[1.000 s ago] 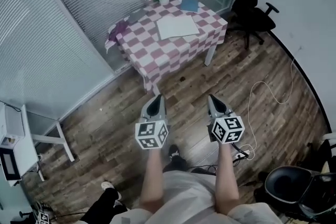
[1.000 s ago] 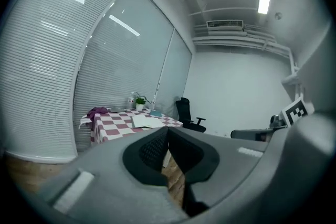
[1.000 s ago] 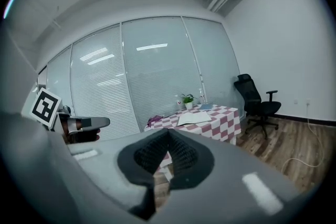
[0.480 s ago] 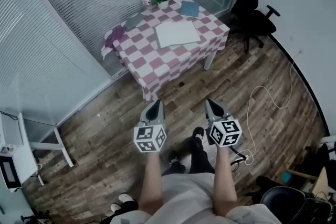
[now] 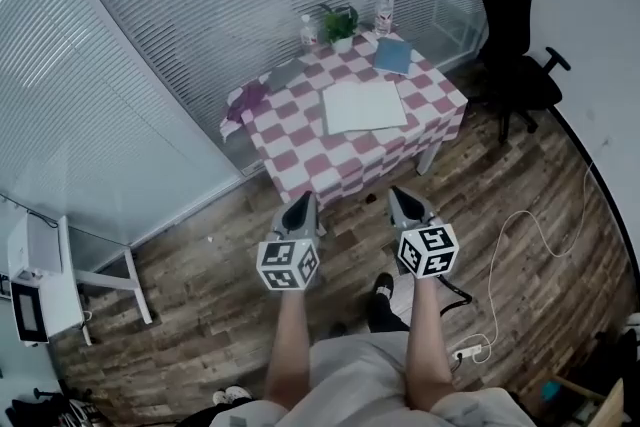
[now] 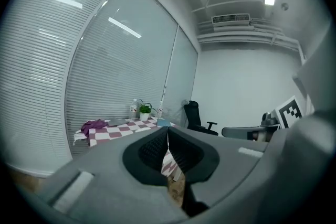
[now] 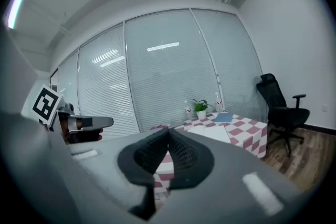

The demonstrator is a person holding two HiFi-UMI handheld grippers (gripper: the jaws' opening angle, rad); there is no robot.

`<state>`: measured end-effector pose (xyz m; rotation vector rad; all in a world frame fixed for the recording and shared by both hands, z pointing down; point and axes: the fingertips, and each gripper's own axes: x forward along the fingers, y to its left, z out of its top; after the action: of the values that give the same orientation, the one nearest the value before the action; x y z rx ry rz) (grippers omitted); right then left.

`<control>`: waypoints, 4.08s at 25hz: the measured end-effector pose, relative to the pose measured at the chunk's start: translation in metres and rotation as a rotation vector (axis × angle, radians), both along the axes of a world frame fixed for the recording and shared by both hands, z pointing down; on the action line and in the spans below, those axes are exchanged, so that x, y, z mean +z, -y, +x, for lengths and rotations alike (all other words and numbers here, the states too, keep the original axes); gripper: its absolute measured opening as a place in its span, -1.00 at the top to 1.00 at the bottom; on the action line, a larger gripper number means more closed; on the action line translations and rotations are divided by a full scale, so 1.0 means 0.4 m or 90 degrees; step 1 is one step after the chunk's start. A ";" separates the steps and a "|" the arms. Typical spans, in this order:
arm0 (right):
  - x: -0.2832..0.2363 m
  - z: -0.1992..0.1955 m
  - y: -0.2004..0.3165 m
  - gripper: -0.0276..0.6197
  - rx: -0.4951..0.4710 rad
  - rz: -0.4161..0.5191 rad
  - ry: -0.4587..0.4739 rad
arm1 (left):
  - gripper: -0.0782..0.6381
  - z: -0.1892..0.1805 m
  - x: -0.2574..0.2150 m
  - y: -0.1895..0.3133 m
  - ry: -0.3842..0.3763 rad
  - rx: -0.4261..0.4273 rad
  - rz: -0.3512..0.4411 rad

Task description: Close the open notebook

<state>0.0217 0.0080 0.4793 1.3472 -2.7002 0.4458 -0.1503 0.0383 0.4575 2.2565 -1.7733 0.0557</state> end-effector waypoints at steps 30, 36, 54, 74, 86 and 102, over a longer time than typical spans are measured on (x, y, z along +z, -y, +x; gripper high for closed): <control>0.107 -0.003 0.476 0.91 -0.135 0.022 -0.204 | 0.76 0.035 0.136 0.419 -0.042 -0.072 -0.084; 0.058 -0.063 0.616 0.91 -0.136 0.068 -0.296 | 0.76 -0.021 0.116 0.579 -0.043 -0.050 -0.078; 0.291 -0.181 0.811 0.91 -0.153 0.017 -0.418 | 0.76 -0.128 0.290 0.823 -0.065 0.025 -0.148; 0.607 -0.356 0.790 0.52 -0.462 0.074 -0.612 | 0.76 -0.088 0.549 0.871 -0.040 0.061 -0.291; 0.697 -0.405 0.784 0.31 -0.556 0.213 -0.871 | 0.76 -0.140 0.540 0.883 -0.057 0.033 -0.283; 0.723 -0.413 0.775 0.61 -0.539 0.217 -0.905 | 0.76 -0.148 0.532 0.878 -0.062 0.038 -0.280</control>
<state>-0.1436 -0.3018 0.7686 0.1414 -1.7475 -0.7764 -0.2093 -0.3129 0.6703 1.9571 -1.4717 0.3105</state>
